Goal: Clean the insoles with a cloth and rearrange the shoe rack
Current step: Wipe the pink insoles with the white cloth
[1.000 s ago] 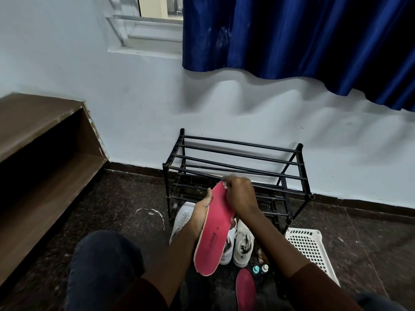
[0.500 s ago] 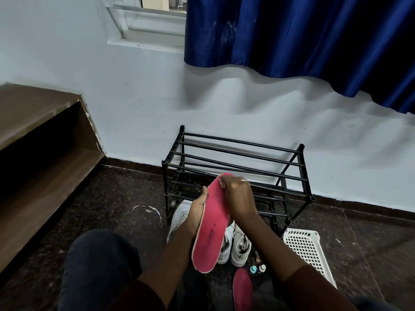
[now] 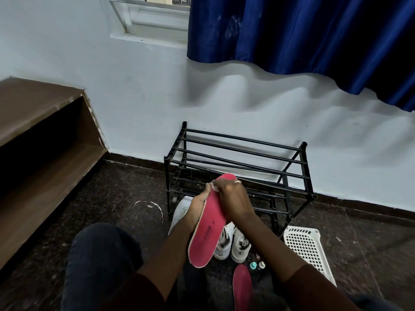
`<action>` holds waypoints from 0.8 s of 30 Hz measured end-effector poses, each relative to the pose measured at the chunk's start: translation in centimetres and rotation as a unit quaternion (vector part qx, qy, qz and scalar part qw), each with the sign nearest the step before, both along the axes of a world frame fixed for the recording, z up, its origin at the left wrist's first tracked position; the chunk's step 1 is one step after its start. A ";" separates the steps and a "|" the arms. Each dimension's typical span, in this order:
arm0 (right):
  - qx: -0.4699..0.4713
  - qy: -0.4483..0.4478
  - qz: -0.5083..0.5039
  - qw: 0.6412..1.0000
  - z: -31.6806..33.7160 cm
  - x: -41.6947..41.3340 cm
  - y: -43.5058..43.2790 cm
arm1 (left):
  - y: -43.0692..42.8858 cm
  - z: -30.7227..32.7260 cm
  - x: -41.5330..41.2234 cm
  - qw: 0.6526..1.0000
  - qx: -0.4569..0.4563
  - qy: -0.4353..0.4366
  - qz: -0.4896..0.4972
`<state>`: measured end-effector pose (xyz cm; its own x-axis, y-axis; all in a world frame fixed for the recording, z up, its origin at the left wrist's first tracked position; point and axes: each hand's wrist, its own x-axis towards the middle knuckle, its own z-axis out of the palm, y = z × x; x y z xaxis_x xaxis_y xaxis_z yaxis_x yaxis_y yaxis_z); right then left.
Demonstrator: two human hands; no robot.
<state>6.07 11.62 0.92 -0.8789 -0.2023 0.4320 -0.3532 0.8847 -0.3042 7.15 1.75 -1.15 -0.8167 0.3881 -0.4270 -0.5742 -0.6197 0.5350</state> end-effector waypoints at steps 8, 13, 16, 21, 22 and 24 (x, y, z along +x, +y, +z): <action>-0.041 -0.032 -0.121 0.991 0.3 -1.7 1.9 | 0.2 1.3 1.2 0.998 0.009 -0.007 -0.064; -0.097 -0.003 -0.081 0.992 0.5 1.1 0.6 | 0.4 1.6 1.0 1.000 -0.003 -0.006 -0.026; -0.088 0.003 -0.045 0.995 0.0 3.3 -0.6 | 0.2 1.4 0.2 1.000 -0.008 0.001 -0.010; -0.103 -0.014 -0.037 0.994 -0.5 5.5 -1.6 | -0.1 1.3 -0.2 0.998 -0.062 0.005 -0.020; -0.092 -0.010 -0.043 0.995 -0.4 5.3 -1.4 | -0.2 1.3 -0.2 0.998 -0.068 0.007 -0.018; -0.070 -0.005 -0.060 0.996 0.0 4.4 -0.7 | -0.1 1.6 -0.1 0.998 -0.068 0.012 -0.013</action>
<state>10.49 10.95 0.95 -0.8978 -0.0338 0.4391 -0.2430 0.8696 -0.4299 7.06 1.68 0.50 -0.8176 0.3483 -0.4586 -0.5754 -0.5254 0.6268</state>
